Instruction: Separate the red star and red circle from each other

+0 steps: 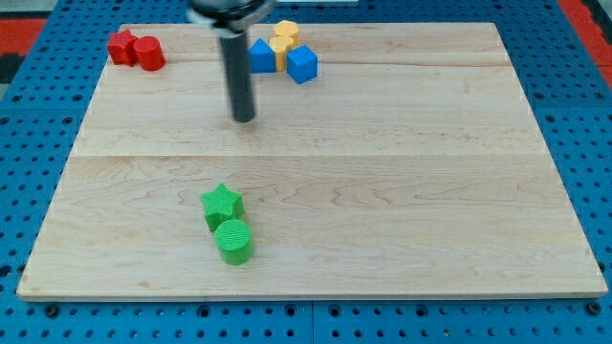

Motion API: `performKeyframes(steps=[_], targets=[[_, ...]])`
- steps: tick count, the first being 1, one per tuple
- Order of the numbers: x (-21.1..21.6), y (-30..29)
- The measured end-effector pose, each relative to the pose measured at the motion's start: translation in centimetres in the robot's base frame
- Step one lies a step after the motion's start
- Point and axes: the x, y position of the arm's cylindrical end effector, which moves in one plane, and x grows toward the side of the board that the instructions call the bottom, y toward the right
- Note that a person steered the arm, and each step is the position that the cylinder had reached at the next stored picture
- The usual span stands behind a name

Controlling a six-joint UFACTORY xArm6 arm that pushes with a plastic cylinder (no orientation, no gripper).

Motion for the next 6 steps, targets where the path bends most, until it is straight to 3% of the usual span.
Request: performKeyframes(steps=[2, 4, 5, 6], targets=[[2.8, -18.7], [2.6, -18.9], [-0.6, -18.8], [-0.9, -18.9]])
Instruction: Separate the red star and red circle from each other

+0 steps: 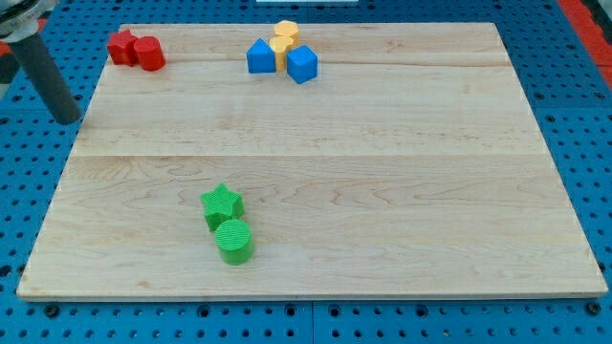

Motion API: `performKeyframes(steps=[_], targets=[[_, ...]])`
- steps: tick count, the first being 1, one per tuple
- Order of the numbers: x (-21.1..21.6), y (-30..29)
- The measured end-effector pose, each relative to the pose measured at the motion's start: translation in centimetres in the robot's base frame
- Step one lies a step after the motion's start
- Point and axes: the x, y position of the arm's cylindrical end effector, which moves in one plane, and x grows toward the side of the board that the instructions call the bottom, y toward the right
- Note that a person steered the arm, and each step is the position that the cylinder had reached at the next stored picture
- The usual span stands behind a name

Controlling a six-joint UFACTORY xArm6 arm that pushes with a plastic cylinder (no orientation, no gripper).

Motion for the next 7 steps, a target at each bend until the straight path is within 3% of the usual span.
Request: performKeyframes(steps=[2, 4, 7], targets=[[-10.2, 0.0], [-10.7, 0.0], [-11.7, 10.8]])
